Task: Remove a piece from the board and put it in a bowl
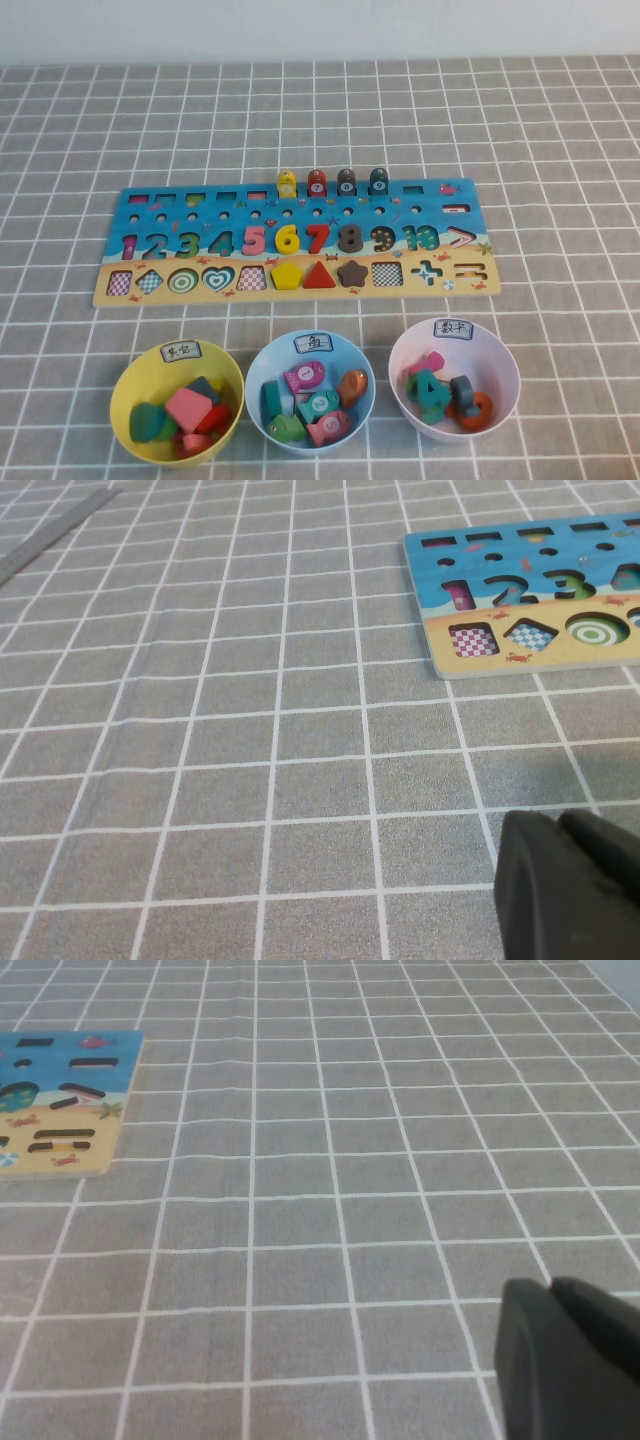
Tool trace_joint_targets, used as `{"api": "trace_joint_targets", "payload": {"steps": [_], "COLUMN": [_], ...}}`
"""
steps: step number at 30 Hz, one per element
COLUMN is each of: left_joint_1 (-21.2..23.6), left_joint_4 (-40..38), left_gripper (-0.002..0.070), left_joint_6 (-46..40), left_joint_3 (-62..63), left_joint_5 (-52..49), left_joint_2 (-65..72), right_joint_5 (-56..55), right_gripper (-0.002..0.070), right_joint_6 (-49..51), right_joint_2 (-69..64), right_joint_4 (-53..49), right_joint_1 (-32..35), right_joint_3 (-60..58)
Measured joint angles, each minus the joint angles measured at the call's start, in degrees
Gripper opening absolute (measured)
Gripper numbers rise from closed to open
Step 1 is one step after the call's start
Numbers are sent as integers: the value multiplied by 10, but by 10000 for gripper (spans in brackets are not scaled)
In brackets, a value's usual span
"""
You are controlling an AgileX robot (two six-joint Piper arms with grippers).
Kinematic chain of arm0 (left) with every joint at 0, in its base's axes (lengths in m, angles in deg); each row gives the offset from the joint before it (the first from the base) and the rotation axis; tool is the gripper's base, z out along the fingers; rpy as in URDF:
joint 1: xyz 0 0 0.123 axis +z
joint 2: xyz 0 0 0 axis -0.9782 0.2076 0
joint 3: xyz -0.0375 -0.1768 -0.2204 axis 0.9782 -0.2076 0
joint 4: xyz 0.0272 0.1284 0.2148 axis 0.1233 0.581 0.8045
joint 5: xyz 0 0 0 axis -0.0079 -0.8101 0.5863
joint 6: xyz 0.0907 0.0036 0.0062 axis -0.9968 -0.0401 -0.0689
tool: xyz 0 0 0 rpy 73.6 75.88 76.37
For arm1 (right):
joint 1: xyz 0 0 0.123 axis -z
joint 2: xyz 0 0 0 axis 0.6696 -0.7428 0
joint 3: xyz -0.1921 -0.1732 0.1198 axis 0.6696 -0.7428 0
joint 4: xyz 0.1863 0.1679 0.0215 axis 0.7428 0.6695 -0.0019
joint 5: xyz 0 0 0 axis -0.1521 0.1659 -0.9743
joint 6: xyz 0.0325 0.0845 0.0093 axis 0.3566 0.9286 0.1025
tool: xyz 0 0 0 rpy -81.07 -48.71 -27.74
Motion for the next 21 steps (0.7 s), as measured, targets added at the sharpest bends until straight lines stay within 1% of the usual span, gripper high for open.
{"api": "trace_joint_targets", "payload": {"steps": [3,7,9,21], "left_joint_1": [0,0,0,0], "left_joint_4": [0,0,0,0], "left_gripper": [-4,-4,-4,-4], "left_joint_6": [0,0,0,0], "left_joint_3": [0,0,0,0], "left_joint_5": [0,0,0,0], "left_joint_2": [0,0,0,0], "right_joint_5": [0,1,1,2], "right_gripper": [-17,-17,-17,-17], "right_joint_6": [-16,-98,-116,-130], "right_joint_2": [0,0,0,0], "right_joint_4": [11,71,89,112], "right_joint_1": [0,0,0,0], "right_joint_3": [0,0,0,0]}}
